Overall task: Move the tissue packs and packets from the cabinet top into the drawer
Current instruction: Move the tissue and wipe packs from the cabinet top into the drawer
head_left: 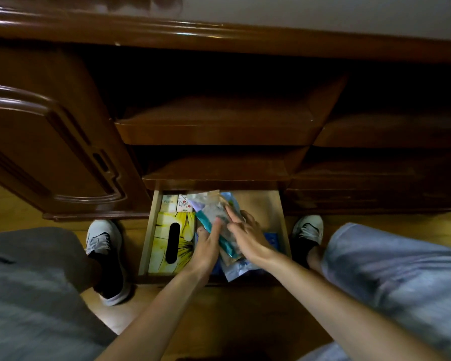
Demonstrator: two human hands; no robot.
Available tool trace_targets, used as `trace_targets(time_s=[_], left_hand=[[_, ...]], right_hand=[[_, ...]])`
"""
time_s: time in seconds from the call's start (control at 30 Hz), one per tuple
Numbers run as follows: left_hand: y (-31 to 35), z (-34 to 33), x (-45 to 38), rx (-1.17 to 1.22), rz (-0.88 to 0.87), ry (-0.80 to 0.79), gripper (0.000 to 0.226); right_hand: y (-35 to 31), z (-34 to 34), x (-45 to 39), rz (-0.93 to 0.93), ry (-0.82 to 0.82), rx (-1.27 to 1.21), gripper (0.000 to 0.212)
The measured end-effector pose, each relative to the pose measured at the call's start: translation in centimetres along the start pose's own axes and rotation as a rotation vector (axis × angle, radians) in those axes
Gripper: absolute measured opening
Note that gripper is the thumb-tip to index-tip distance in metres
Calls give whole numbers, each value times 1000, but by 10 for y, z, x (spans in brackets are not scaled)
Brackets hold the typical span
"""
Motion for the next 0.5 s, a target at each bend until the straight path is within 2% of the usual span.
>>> trace_targets(time_s=[0.1, 0.27, 0.37, 0.5], left_hand=[[-11, 18, -9, 156, 46, 182, 36], [-30, 31, -34, 520, 180, 332, 29], [-36, 23, -52, 512, 252, 407, 27], [-39, -7, -92, 466, 231, 455, 39]], right_hand=[[13, 8, 0, 9, 83, -129, 59], [68, 37, -7, -222, 231, -426, 54], [94, 47, -4, -276, 266, -515, 51], [122, 50, 2, -333, 305, -647, 43]])
Point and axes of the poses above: each hand's wrist, its own x-axis away from the middle knuckle, its own z-axis out of the back of the hand, y = z × x, the point moved 9 cm from there along -x, towards the middle knuckle, and after that the axes turned 14 degrees about x, right-handed, at the moved point
